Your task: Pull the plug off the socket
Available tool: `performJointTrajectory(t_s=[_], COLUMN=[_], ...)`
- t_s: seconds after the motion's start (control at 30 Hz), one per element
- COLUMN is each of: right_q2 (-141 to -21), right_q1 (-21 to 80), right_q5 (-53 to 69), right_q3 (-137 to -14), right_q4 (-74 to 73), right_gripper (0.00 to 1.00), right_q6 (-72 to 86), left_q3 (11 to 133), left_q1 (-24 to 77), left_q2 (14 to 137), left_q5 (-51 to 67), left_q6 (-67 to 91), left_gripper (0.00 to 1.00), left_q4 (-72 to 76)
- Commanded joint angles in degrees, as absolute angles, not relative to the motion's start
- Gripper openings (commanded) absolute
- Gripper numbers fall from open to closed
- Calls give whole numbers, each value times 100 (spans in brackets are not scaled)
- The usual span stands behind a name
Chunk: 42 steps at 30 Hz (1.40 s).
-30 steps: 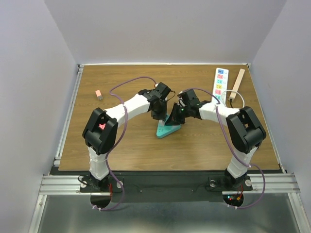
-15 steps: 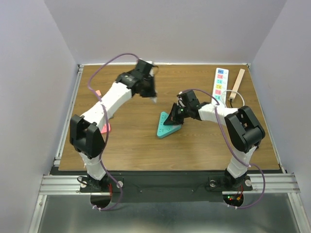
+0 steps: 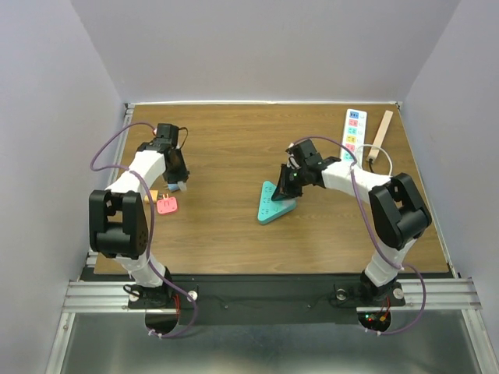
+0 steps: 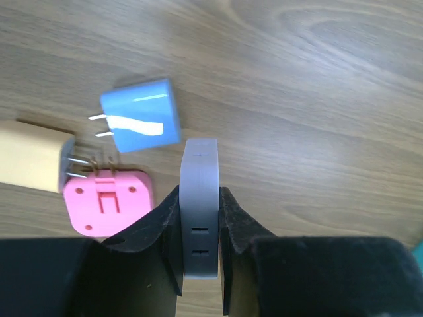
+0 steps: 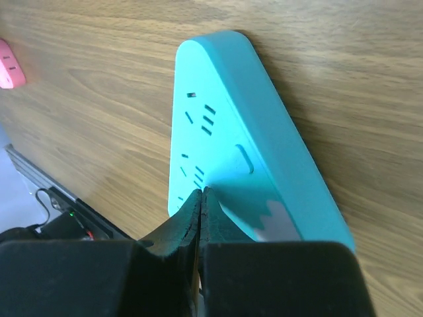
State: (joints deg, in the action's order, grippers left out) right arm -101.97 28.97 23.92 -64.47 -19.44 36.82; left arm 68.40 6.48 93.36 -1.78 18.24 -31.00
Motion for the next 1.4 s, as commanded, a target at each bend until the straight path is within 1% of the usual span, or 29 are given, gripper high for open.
performJointTrajectory(t_s=[0.0,0.13,0.17,0.2,0.23,0.27,0.3,0.33,0.37,0.4,0.5,0.53,0.6,0.63,0.67,0.7,0.73,0.77,0.8,0.87,0.9,0.97,1.0,1.07,1.3,1.37], right_q2=[-9835,-9668,-9633,-9546,-9493,-9449,-9405,-9300,-9247,-9150,-9009,-8939,-8746,-8615,-8613,-8474,-8412,-8281,-8218,-8095,-7990,-7867,-7718,-7551,-6944,-6786], right_q1=[2900,2892,2892,2900,2900,2900,2892,2892,2892,2892,2900,2900,2900,2892,2892,2892,2892,2892,2892,2892,2892,2900,2892,2892,2900,2900], right_q5=[2223,2338,2355,2373,2373,2373,2364,2321,2294,2268,2250,2224,2189,2136,2110,2075,2013,1978,1917,1890,1855,1820,1750,1653,1406,1441], right_q3=[-6855,-6882,-6891,-6891,-6899,-6917,-6943,-6943,-6943,-6926,-6882,-6864,-6803,-6759,-6724,-6698,-6602,-6557,-6496,-6329,-6267,-6162,-6065,-5986,-5652,-5520], right_q4=[-2487,-2514,-2514,-2505,-2496,-2496,-2487,-2496,-2487,-2496,-2505,-2496,-2487,-2487,-2496,-2496,-2505,-2496,-2496,-2505,-2505,-2496,-2496,-2496,-2496,-2505], right_gripper=[0,1,3,10,15,21,28,40,44,52,56,60,64,68,70,73,75,76,80,81,85,90,94,100,100,100], right_q6=[3235,3260,3296,3400,3454,3498,3533,3585,3603,3612,3612,3612,3647,3682,3700,3718,3744,3753,3796,3806,3840,3884,3937,3972,4087,4122], left_q3=[6768,6759,6750,6733,6715,6706,6697,6706,6715,6715,6759,6802,6838,6855,6855,6864,6856,6855,6847,6847,6829,6838,6838,6864,7102,7128], left_q1=[343,106,62,53,53,53,-113,-132,-141,-149,-184,-185,-185,-185,-176,-176,-184,-185,-185,-185,-185,-185,-193,-193,-176,-185], left_q2=[9307,9360,9369,9430,9448,9483,9518,9562,9580,9606,9703,9729,9756,9747,9730,9721,9677,9651,9642,9624,9581,9510,9379,9212,8245,7946], left_q5=[-352,-413,-413,-430,-439,-439,-431,-439,-439,-439,-422,-413,-413,-422,-422,-439,-483,-492,-492,-527,-519,-510,-518,-519,-62,280], left_q6=[1591,1582,1634,1652,1661,1687,1705,1722,1731,1749,1767,1775,1784,1802,1810,1819,1828,1828,1828,1828,1846,1863,1872,1872,1898,1925], left_gripper=[0,0,0,4,8,15,35,45,52,62,70,71,77,81,81,95,99,99,99,99,99,99,99,99,99,99], left_q4=[-2610,-2575,-2575,-2558,-2540,-2549,-2549,-2558,-2558,-2549,-2558,-2575,-2628,-2628,-2628,-2637,-2645,-2637,-2645,-2680,-2681,-2733,-2742,-2786,-2848,-2848])
